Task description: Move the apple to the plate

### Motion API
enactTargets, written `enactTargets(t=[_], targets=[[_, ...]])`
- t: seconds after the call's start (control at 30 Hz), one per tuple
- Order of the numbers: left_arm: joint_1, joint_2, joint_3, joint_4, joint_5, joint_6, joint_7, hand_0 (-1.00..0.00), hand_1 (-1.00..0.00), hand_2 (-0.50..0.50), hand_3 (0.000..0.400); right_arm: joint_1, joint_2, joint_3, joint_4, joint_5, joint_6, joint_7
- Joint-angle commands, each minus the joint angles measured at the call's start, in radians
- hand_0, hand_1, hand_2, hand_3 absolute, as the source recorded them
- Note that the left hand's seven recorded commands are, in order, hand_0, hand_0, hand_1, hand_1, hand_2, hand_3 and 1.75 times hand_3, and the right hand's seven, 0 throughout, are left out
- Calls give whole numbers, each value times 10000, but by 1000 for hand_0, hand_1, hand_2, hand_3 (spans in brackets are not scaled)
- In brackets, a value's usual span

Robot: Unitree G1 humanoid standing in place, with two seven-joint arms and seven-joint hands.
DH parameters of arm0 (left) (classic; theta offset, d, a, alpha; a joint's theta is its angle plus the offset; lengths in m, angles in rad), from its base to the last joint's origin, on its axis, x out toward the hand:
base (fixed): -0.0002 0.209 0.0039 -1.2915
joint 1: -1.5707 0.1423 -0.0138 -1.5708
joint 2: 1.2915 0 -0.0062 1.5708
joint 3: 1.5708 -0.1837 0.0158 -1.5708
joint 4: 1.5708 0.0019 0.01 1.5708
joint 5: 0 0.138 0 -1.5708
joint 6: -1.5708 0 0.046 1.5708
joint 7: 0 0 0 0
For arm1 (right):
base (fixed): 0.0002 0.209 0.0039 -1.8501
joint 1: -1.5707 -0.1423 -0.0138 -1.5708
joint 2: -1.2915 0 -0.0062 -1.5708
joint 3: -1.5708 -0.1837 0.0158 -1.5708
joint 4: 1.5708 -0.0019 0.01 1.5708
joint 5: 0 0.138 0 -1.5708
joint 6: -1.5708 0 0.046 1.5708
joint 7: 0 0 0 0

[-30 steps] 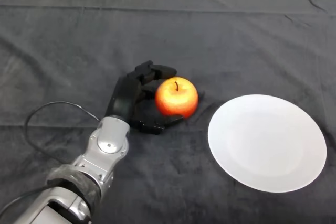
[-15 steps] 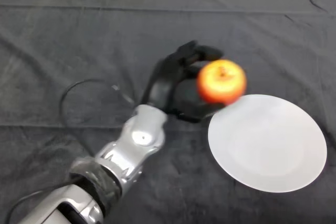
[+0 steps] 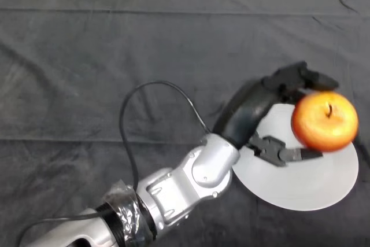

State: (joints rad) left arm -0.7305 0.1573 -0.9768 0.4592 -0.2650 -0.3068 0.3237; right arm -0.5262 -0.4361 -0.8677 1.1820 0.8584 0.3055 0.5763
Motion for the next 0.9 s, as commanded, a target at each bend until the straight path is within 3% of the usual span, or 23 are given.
enactTargets(t=[0.03,0.43,0.87,0.9], targets=[[-371,79,-346,506,-231,-326,-184,-1000,-1000,0,400,-34,-167,-156,66,104,-67,-46],[-756,-317,-910,2615,-1292,-1000,-848,-1000,-1000,0,400,-43,-180,-162,95,108,-65,-34],[-1121,-548,-1731,3502,-2465,-782,-1022,-1000,-1000,0,400,-58,-200,-172,144,112,-66,-11],[-1155,-560,-1786,3541,-2530,-762,-1015,-949,-1000,25,400,-60,-201,-173,148,112,-66,-9]])
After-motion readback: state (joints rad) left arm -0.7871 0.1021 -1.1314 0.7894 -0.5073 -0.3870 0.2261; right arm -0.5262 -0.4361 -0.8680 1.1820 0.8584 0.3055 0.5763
